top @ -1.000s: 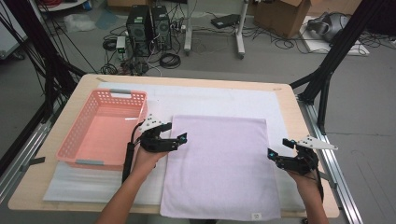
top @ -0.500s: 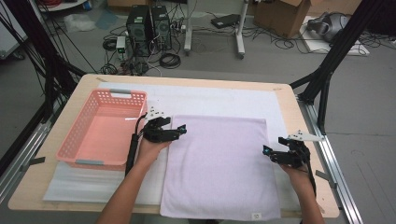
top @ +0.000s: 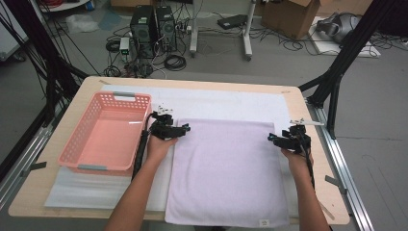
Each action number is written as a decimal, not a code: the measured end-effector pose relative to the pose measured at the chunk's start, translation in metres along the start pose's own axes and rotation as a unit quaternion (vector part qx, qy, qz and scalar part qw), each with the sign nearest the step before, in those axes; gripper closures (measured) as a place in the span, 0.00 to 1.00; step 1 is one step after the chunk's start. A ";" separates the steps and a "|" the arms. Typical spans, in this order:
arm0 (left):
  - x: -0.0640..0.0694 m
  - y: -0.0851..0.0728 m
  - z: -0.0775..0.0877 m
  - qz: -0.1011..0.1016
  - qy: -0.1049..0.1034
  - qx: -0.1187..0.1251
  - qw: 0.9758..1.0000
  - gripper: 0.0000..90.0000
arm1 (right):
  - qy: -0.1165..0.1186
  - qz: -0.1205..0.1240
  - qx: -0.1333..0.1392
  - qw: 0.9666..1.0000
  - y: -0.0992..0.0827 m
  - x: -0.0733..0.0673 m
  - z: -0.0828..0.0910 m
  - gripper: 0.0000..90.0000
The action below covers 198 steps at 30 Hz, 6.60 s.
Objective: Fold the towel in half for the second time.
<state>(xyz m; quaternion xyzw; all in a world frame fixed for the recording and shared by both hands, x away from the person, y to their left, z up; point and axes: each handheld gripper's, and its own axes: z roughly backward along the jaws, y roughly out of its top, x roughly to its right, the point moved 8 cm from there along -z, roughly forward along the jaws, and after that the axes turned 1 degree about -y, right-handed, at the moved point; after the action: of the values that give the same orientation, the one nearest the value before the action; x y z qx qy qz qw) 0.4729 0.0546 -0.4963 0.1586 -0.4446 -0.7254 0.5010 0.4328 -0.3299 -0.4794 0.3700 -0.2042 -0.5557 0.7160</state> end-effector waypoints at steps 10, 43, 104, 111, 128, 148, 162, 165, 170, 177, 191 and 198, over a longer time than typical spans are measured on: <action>0.007 -0.002 -0.006 -0.052 0.014 -0.024 0.998 0.68 | -0.029 0.018 -0.046 0.998 0.001 0.001 -0.030 0.55; 0.045 0.019 0.073 -0.006 -0.075 0.071 0.995 0.93 | 0.056 0.019 0.073 0.996 0.000 -0.025 0.051 0.93; 0.056 -0.046 0.106 -0.042 -0.127 0.021 0.991 0.93 | 0.062 0.037 0.032 0.997 -0.060 -0.040 0.088 0.95; 0.068 -0.048 0.125 -0.045 -0.151 0.044 0.987 0.93 | 0.065 0.034 0.056 0.996 -0.063 -0.047 0.107 0.95; 0.072 -0.065 0.144 -0.040 -0.142 0.060 0.987 0.93 | 0.070 0.035 0.073 0.994 -0.081 -0.054 0.134 0.95; 0.091 -0.102 0.182 -0.052 -0.146 0.051 0.987 0.93 | 0.078 0.059 0.061 0.993 -0.120 -0.072 0.171 0.95; 0.088 -0.102 0.189 -0.038 -0.144 0.060 0.987 0.53 | 0.043 0.022 0.051 0.998 -0.133 -0.062 0.178 0.62; 0.083 -0.096 0.180 -0.033 -0.128 0.057 0.990 0.52 | 0.032 0.015 0.062 0.997 -0.123 -0.054 0.170 0.62; 0.074 -0.093 0.160 -0.023 -0.116 0.034 0.992 0.49 | 0.021 0.040 0.032 0.998 -0.117 -0.053 0.140 0.62; 0.068 -0.087 0.141 -0.029 -0.118 0.019 0.992 0.51 | 0.029 0.086 0.022 0.996 -0.100 -0.055 0.111 0.95; 0.048 -0.077 0.105 -0.018 -0.090 -0.021 0.996 0.50 | 0.021 0.016 0.030 0.999 -0.079 -0.028 0.087 0.61; 0.059 -0.086 0.100 -0.027 -0.115 -0.042 0.992 0.48 | 0.038 0.037 -0.012 0.998 -0.091 -0.039 0.078 0.51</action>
<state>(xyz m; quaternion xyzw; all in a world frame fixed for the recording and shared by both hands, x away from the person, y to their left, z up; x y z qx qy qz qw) 0.3285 0.0610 -0.4971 0.0650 -0.4638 -0.7704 0.4326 0.3075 -0.3269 -0.4932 0.3742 -0.1832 -0.5164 0.7482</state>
